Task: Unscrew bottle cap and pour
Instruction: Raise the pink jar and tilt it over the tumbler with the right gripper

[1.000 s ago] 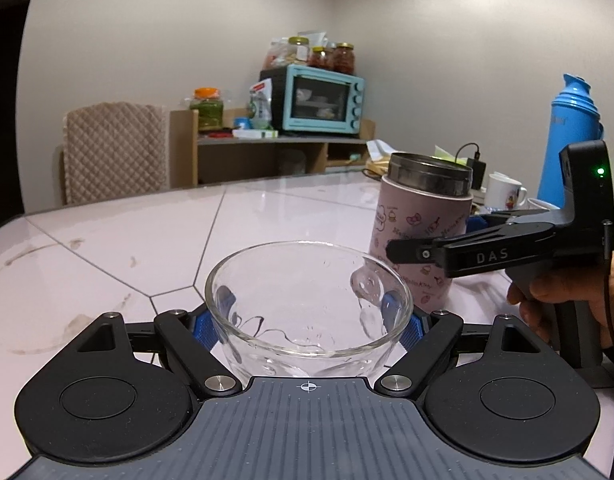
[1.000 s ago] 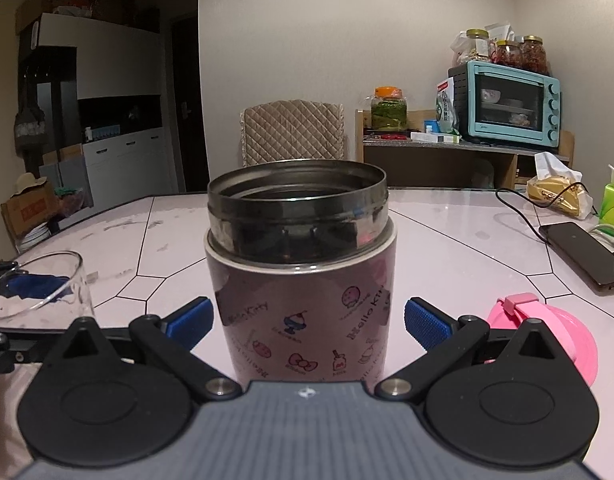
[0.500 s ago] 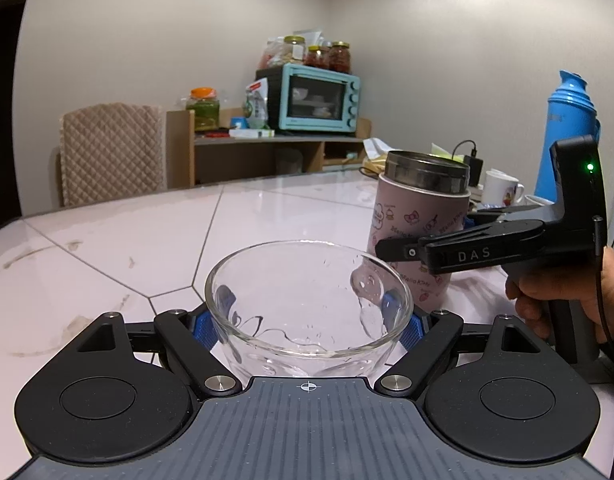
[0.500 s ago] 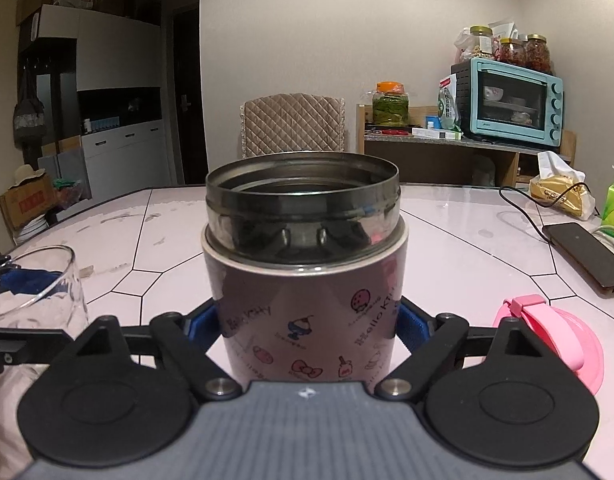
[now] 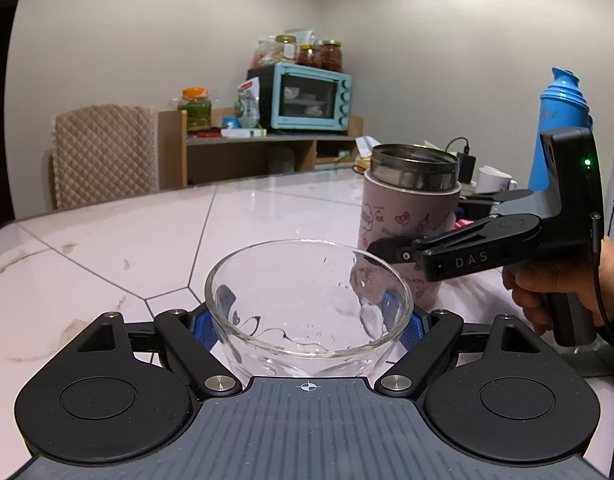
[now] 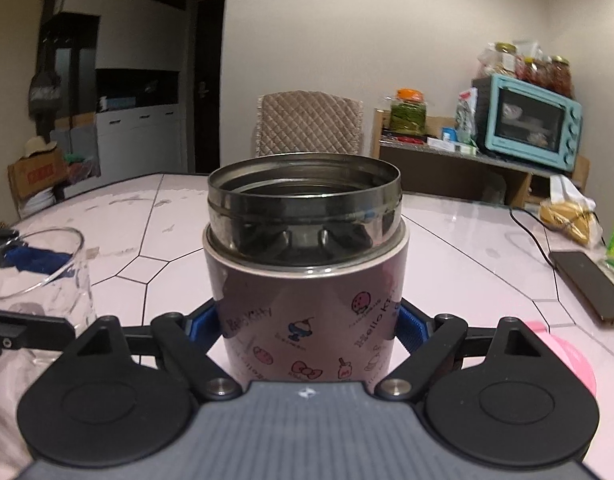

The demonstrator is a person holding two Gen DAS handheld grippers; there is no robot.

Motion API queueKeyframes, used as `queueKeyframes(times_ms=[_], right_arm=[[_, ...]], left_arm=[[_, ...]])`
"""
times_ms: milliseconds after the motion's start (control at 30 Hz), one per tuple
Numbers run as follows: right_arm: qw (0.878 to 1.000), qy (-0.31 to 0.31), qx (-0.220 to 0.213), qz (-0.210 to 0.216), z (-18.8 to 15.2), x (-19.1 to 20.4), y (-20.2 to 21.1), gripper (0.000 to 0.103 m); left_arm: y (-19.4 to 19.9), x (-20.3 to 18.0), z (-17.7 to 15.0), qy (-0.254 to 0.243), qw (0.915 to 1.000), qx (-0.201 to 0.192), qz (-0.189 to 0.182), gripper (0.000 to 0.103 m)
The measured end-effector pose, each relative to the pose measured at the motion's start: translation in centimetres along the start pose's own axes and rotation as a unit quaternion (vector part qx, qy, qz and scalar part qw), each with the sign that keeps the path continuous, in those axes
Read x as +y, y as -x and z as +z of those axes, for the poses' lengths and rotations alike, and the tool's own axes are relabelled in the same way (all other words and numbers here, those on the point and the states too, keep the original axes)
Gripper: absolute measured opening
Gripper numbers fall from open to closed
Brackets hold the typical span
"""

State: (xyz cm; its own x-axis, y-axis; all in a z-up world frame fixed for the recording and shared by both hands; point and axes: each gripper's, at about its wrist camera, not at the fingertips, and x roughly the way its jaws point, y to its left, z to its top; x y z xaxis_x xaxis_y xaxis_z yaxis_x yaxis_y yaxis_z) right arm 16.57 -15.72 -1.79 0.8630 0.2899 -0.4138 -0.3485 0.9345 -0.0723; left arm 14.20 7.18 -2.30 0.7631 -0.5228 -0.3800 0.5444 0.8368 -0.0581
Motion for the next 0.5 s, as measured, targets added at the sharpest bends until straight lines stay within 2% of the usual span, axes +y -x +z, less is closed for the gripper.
queueKeyframes(times_ms=[500], right_arm=[[0.993, 0.112, -0.028, 0.018, 0.4, 3.4, 0.7, 0.088]], left_arm=[[0.0, -0.5, -0.2, -0.002, 1.0000, 0.000, -0.001, 0.087]])
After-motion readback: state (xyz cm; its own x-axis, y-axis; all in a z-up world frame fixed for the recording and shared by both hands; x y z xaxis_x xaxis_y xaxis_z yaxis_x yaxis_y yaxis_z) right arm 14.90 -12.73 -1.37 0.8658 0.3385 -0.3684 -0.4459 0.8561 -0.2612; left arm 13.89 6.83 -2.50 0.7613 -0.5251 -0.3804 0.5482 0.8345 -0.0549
